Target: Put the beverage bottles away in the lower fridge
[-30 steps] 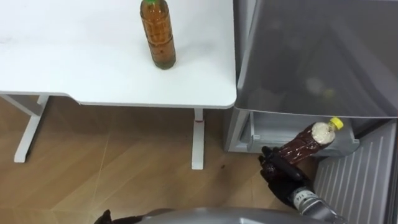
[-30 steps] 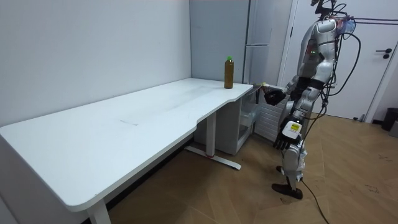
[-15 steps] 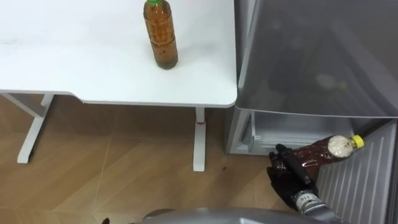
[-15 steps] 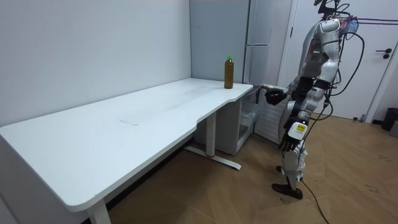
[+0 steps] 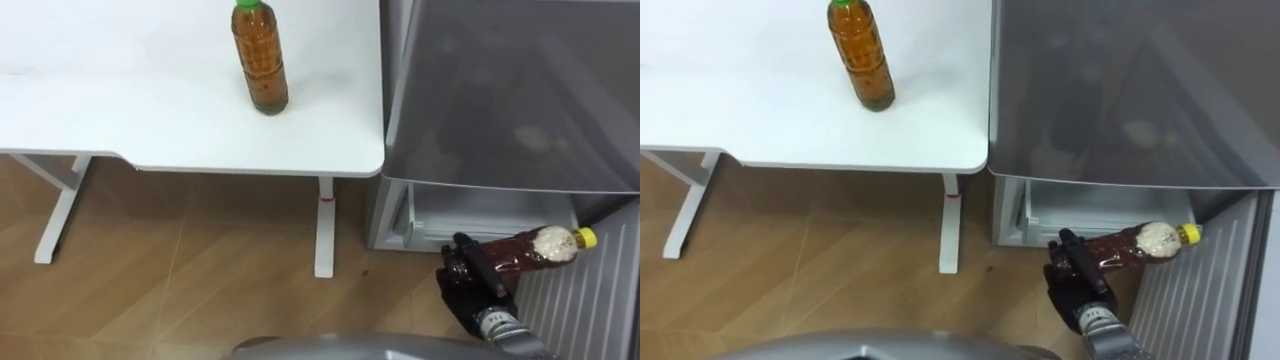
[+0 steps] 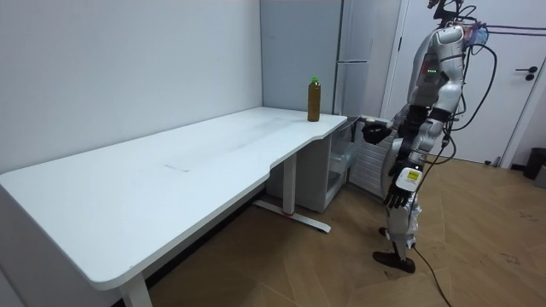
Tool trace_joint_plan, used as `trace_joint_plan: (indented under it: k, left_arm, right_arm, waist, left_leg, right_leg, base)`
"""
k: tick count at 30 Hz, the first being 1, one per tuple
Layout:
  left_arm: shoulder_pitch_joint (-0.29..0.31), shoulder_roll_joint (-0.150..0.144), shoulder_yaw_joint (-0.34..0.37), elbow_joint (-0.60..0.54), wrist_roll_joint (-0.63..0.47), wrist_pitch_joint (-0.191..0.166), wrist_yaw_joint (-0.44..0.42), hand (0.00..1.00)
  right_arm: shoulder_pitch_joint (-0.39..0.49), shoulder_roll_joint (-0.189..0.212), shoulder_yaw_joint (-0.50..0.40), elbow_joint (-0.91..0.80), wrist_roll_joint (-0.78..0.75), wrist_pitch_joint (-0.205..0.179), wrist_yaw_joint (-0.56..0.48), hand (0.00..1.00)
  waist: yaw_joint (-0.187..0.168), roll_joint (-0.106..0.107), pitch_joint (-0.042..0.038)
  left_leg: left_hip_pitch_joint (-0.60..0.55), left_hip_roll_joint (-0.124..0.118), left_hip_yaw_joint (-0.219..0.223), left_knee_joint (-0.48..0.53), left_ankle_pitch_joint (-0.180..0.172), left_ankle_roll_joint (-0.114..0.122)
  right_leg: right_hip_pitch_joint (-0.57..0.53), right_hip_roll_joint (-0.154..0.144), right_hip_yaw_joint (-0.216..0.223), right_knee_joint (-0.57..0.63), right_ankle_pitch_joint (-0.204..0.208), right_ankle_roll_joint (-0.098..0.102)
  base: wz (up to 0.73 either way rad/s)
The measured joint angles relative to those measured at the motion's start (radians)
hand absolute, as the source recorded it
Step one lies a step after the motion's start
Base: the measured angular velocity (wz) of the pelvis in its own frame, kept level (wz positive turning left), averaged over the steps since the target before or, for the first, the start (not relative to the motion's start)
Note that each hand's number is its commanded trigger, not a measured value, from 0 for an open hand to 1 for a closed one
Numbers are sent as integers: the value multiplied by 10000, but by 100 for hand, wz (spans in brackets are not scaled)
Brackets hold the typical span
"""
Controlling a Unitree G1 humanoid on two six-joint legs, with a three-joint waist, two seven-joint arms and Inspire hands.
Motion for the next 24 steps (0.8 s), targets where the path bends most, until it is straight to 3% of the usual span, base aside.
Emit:
trace_joint_plan:
  k: [5,11,13,17,24]
  left_arm:
    - [-104,32,-75,53,389,169,0,0]
    - [-594,42,-116,59,663,210,-120,0]
    - [-832,76,-227,270,666,206,-236,0]
    - [-1251,126,-318,353,981,202,-232,0]
    - [-2057,286,-720,913,954,193,-213,0]
  right_arm:
    - [-355,-14,-84,27,251,0,-248,100]
    - [-1871,-154,-500,892,701,-23,-440,100]
    - [-2543,-149,-766,1255,998,-174,-466,100]
    - [-3179,-180,-946,1710,1004,-238,-502,100]
    - [-4288,-249,-1291,3084,1249,-238,-742,100]
  waist:
    - [-46,37,11]
    - [-32,162,5]
    - [-29,219,79]
    - [-1,237,70]
    - [96,172,173]
  left_leg:
    - [-292,-8,-27,185,0,1]
    - [-970,-60,-166,475,34,52]
    - [-1268,-82,-218,523,55,81]
    - [-1821,-106,-215,558,161,111]
    - [-2530,-136,-221,529,313,142]
  right_leg:
    - [-204,-17,-28,71,-16,12]
    - [-859,-100,-188,272,-7,12]
    - [-1044,-128,-257,330,3,20]
    - [-1754,-201,-328,653,5,17]
    - [-2510,-283,-435,822,60,-19]
  base:
    - [2]
    - [11]
    - [6]
    - [3]
    - [2]
